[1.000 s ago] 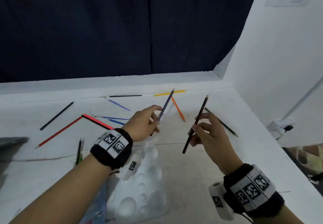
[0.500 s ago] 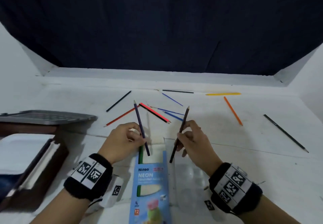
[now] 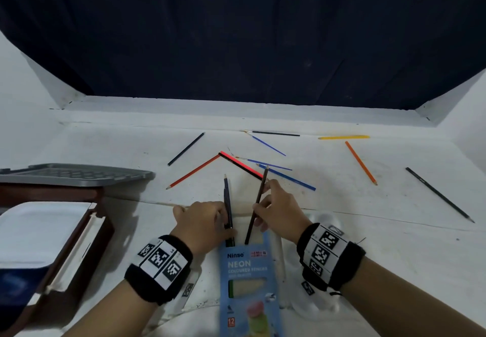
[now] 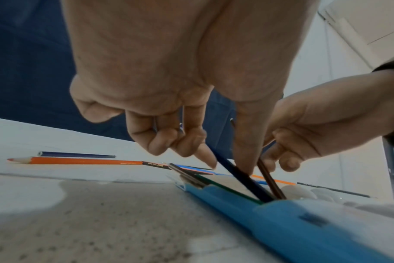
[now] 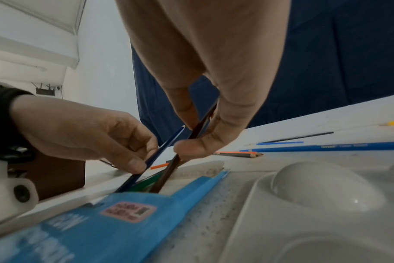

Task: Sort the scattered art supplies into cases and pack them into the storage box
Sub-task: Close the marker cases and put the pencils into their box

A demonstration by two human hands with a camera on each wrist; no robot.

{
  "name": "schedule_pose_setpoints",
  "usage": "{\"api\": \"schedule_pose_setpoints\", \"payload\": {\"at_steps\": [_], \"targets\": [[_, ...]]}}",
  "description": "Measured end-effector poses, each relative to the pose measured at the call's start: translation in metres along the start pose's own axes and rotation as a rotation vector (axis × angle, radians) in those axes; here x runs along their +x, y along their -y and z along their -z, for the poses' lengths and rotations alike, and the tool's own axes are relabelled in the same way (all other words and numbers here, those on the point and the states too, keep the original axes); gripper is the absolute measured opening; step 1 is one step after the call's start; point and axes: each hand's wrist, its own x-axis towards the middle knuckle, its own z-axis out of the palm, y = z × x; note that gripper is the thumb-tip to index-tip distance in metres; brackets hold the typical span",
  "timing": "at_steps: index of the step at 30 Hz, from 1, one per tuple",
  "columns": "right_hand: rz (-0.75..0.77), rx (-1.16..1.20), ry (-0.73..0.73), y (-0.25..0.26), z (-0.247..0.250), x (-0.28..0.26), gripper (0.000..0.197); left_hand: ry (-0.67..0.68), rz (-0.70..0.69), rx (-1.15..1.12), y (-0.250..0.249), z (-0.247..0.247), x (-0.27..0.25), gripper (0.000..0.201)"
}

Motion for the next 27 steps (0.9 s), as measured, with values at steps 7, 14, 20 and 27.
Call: {"api": "schedule_pose_setpoints", "payload": {"at_steps": [7, 14, 20, 27], "targets": [[-0.026, -0.209, 0.148, 0.003, -0.003, 0.008, 0.069, 0.066, -0.128, 0.100, 0.009, 0.009, -0.010, 0.033], [0.214, -0.628, 0.219, 0.001, 0.000, 0.007, 0.075, 0.164, -0.327, 0.347, 0.013, 0.000, -0.002, 0.073], [0.275, -0.784, 0.242, -0.002, -0.004, 0.004, 0.070, 0.203, -0.388, 0.448, 0.019, -0.010, 0.004, 0.103], [0.307, -0.941, 0.365, -0.004, -0.008, -0.002, 0.077, 0.087, -0.500, 0.342, 0.039, -0.015, -0.022, 0.066]]}}
